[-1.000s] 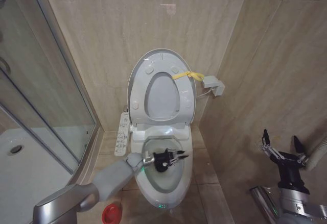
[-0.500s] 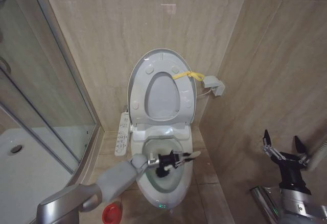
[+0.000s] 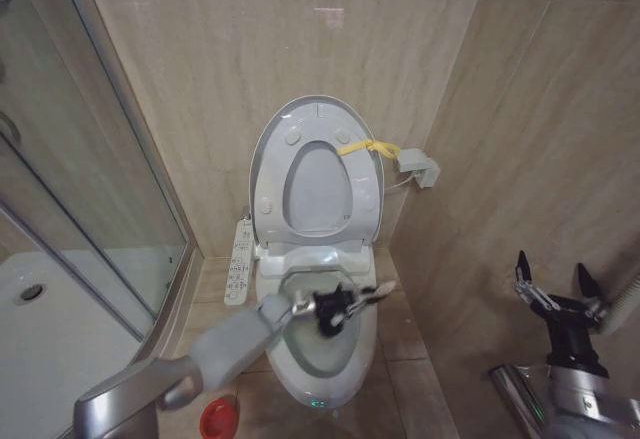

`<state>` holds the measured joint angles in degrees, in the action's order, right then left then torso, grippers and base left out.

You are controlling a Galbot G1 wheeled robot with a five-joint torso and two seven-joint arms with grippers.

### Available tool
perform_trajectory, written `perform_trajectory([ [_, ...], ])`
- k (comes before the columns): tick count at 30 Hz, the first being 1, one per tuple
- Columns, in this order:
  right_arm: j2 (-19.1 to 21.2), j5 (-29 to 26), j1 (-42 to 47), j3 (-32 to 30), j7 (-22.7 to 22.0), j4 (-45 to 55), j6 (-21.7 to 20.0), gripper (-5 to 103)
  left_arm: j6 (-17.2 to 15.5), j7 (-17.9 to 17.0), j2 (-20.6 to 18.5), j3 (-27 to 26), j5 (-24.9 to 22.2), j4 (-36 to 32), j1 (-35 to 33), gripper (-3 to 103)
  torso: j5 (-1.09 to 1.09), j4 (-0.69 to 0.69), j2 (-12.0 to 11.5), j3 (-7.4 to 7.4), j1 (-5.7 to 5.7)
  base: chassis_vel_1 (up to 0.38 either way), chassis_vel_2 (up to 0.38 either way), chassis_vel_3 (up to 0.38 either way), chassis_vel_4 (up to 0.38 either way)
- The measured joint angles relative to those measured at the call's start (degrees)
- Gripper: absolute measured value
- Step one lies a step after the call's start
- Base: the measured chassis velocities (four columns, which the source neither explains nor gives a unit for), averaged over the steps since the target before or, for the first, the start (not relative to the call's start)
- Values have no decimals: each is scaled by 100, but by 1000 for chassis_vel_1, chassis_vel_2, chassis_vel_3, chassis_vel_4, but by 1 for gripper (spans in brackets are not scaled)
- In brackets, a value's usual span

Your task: Open the toilet lid, clean the toilet bowl with a toilet brush, close the toilet lid, and flush.

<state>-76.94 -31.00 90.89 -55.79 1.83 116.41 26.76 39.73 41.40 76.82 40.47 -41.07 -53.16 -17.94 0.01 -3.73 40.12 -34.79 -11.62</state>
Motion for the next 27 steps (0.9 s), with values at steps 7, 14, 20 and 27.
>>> perform_trajectory([
  [7, -84, 4, 278, -29, -12, 130, 52, 100, 72, 122, -252, -40, 317, 430, -372, 17, 3, 8, -2, -3, -1, 0, 0, 0, 0],
  [14, -77, 18, 36, 4, -27, 106, -62, 100, 18, 38, -54, 191, 26, -52, -26, 17, -1, 0, 0, 0, 0, 0, 0, 0, 0],
  [20, -78, 54, 106, 20, -19, 4, 16, 100, 106, 168, -127, 121, 266, 474, -192, 17, 5, 11, -1, -3, -2, 0, 0, 0, 0],
  [27, -96, 25, 152, -13, -21, 120, 29, 100, 9, 35, -165, 133, 51, 82, -82, 17, 3, 6, -1, -2, 0, 0, 0, 0, 0],
])
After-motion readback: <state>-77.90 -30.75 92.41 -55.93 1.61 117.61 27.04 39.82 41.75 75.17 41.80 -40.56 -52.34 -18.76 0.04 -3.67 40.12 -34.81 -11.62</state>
